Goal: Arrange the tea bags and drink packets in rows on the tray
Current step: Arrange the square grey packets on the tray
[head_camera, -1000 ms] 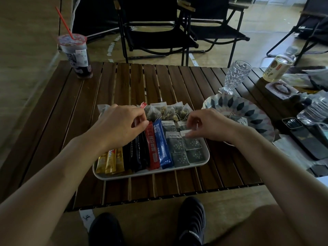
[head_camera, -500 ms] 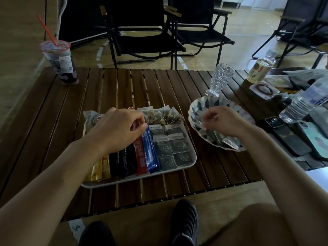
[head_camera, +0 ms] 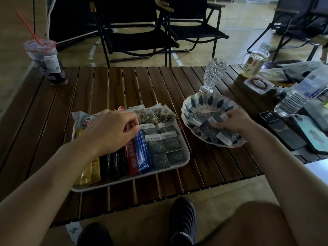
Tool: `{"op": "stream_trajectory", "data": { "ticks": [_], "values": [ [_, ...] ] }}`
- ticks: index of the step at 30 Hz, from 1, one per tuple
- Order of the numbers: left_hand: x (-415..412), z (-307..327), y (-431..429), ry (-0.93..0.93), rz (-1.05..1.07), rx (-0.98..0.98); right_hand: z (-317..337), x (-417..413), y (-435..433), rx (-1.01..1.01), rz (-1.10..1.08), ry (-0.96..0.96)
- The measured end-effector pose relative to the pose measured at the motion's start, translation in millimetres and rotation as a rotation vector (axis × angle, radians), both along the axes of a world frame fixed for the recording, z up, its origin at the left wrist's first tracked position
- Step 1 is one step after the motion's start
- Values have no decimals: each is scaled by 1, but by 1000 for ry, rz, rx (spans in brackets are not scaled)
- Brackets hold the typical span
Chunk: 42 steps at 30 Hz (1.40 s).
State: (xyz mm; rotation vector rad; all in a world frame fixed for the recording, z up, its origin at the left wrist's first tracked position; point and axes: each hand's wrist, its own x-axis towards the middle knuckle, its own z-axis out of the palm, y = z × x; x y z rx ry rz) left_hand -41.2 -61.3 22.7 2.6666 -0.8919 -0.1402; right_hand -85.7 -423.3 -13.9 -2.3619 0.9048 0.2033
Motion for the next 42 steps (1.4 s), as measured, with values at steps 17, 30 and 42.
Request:
{"op": "stream_trajectory", "data": {
  "ticks": [17,30,42],
  "values": [
    [-4,6,22,27,22,-56,26,-12,9,219,-232,-647],
    [-1,5,44,11,41,-54,41,3,94,259,778,-18],
    [1,0,41,-16,40,-52,27,7,111,87,897,34]
  ]
}}
